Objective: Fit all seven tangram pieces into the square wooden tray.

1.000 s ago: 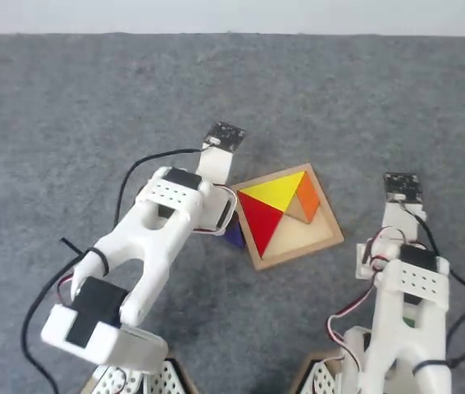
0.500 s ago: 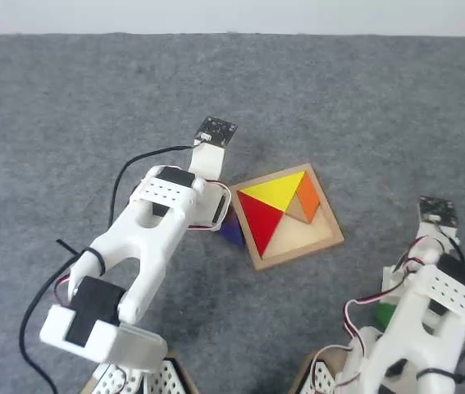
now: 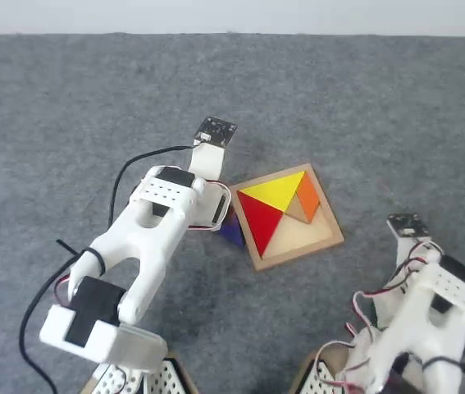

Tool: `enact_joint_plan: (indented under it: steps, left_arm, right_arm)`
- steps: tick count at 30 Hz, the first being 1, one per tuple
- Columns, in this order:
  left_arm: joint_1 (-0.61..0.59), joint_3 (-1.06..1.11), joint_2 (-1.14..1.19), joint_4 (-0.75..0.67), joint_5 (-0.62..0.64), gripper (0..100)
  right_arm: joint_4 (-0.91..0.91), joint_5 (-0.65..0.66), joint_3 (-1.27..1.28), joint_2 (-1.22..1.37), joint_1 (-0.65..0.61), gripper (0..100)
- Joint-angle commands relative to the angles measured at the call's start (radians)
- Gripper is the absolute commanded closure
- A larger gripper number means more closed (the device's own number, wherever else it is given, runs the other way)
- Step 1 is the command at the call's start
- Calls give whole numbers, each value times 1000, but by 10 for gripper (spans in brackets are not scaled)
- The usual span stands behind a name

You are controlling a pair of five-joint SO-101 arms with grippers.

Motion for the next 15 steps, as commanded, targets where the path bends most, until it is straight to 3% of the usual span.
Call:
enact_joint_plan:
  steps: [1, 8, 15]
  left_arm:
    - [-8, -12, -54, -17, 6, 793]
    - [-8, -10, -52, -18, 8, 793]
    - [-8, -7, -52, -18, 8, 793]
  right_arm:
    - [-82, 17, -23, 159, 10, 755]
    - [-206, -130, -72, 302, 15, 850]
    - [-328, -261, -146, 302, 8, 865]
